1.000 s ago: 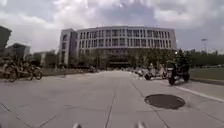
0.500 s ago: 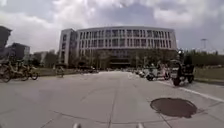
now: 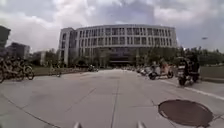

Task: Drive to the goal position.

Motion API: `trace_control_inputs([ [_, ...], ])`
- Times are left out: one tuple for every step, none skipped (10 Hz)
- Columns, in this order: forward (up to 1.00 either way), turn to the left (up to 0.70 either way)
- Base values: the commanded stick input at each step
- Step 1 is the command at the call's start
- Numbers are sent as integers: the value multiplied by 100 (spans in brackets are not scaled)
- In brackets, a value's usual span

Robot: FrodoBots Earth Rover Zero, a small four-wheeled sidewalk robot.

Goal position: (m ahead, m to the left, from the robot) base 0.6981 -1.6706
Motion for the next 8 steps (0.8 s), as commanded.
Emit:
trace_control_inputs([
  [60,0],
  [60,0],
  [60,0],
  [60,0],
  [60,0],
  [60,0],
  [60,-1],
  [60,-3],
])
